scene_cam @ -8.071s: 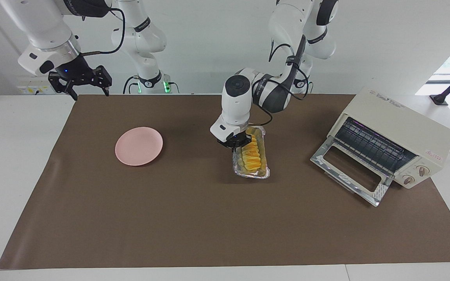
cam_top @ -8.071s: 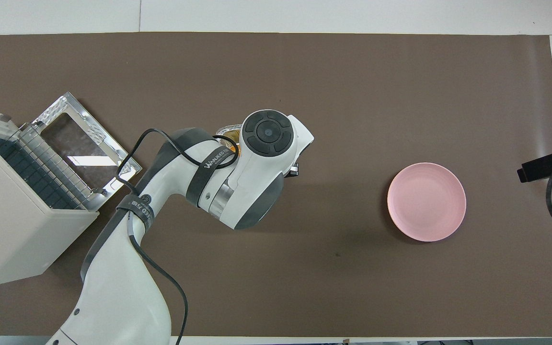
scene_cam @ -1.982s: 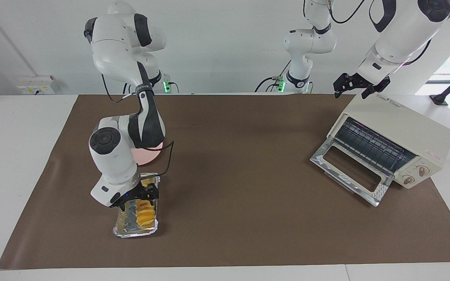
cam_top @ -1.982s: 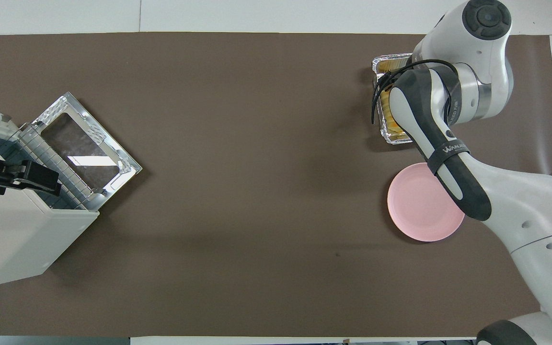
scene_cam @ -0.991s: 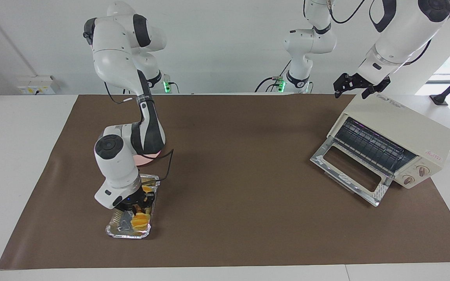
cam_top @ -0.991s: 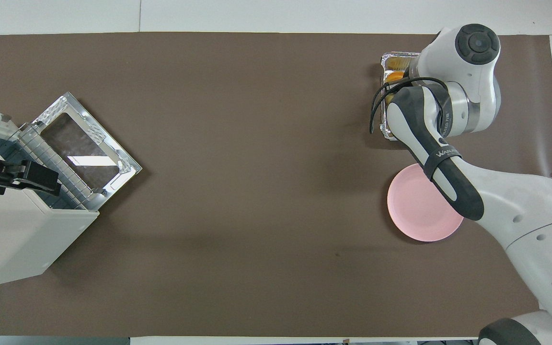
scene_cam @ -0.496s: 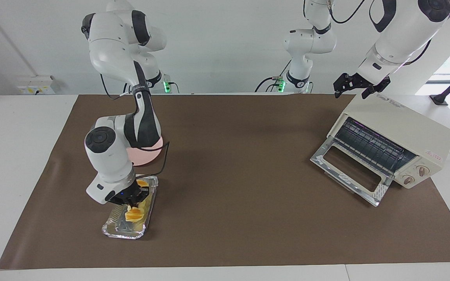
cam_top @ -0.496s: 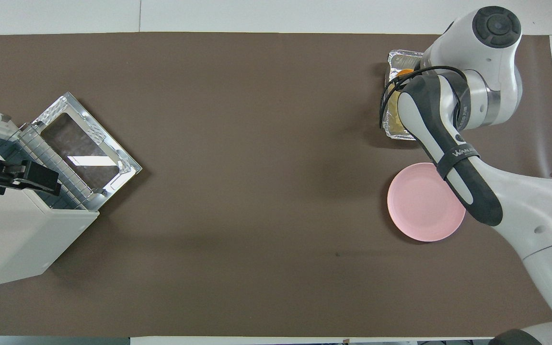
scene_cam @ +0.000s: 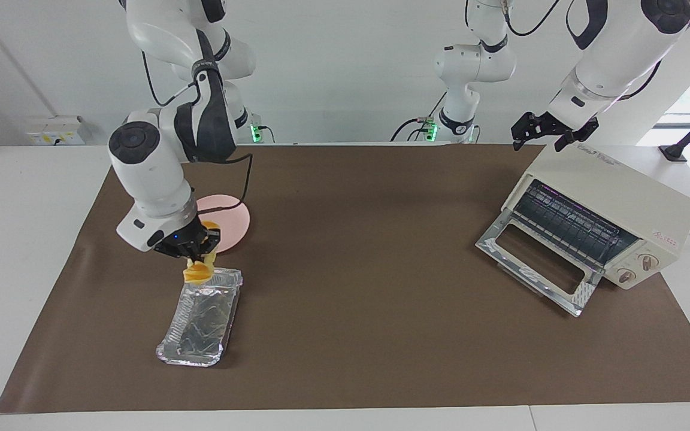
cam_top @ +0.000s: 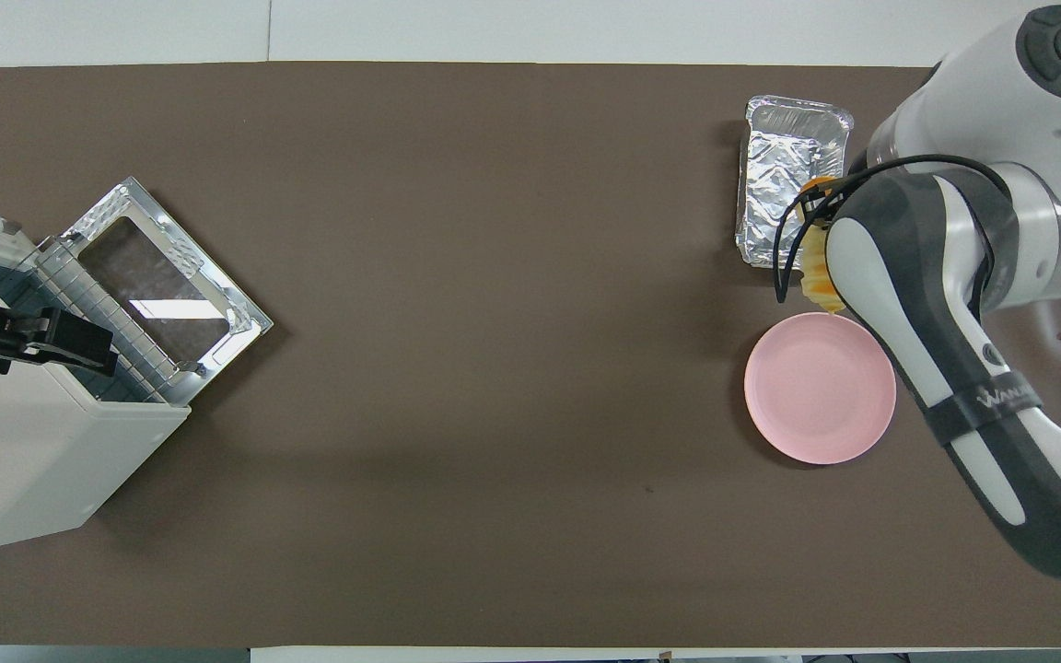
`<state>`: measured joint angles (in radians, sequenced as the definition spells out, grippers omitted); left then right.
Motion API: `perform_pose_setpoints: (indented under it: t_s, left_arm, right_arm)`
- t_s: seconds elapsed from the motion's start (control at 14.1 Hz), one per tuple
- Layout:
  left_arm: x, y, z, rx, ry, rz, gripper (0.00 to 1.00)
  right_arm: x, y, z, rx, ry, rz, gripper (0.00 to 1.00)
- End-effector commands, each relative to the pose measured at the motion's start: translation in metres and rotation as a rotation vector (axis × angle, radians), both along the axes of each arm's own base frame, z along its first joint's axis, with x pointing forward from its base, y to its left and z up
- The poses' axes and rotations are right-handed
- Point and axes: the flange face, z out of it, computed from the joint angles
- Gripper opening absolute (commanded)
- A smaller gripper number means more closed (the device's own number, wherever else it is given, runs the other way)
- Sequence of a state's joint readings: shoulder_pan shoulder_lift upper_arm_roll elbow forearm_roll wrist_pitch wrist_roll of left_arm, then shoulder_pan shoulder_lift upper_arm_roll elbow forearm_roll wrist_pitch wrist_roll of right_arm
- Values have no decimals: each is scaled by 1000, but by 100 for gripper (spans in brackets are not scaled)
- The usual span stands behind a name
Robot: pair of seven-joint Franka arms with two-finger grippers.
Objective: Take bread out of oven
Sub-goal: 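Lift the bread with the right gripper and move it over the plate, then lower the bread onto the pink plate and open the right gripper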
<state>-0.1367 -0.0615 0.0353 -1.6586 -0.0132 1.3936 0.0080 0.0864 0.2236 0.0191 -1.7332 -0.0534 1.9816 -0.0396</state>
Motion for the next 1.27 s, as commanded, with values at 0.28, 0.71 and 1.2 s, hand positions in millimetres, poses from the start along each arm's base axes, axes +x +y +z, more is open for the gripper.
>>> perform_pose_setpoints:
  t_s: [0.28, 0.71, 1.2]
  left_arm:
    - [-7, 4, 4, 13, 2, -10, 100]
    - [-7, 4, 4, 14, 2, -10, 100]
    - [-6, 5, 4, 14, 2, -9, 100]
  right_arm:
    - [-151, -23, -65, 37, -115, -44, 0]
    - [-182, -25, -111, 50, -188, -41, 0]
    - [-176, -31, -117, 49, -173, -57, 100]
